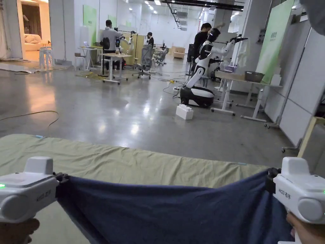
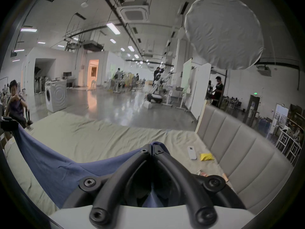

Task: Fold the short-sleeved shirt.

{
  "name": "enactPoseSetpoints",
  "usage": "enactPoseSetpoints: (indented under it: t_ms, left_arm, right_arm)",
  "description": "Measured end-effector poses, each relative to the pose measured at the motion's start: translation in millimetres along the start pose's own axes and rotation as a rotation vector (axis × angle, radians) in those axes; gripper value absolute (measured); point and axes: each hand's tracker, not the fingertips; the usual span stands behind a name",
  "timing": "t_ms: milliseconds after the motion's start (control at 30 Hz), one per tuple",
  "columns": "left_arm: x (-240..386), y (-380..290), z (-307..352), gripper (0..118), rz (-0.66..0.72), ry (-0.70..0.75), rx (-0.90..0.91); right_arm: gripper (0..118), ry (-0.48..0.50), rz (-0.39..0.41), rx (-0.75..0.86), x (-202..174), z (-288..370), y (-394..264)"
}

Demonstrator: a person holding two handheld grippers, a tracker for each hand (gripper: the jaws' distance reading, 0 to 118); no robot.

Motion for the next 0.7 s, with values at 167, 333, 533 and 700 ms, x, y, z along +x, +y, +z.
enactPoseSetpoints:
  t_ms: [167, 333, 533, 700]
  left_arm:
    - [17.9, 66.8, -4.1, 8, -0.045, -0.009, 0.087]
    - [27.7, 124.1, -4.7, 8, -0.068, -0.002, 0.136]
    - [18.8, 176.6, -19.4, 8, -0.035, 0.019, 0.146]
    - [14.2, 202.7, -42.1, 8, -0.028, 0.033, 0.145]
  right_arm:
    - [1, -0.077, 0.006, 0.104, -4.9, -2.6, -8.6]
    - [1, -0.075, -0.005, 0.155, 30.8, 11.4, 79.7]
    - [1, -0.078, 0.023, 0.192, 30.0, -8.9, 125.0]
    - [1, -0.107, 0.040, 0.228, 13.7, -15.5, 153.6]
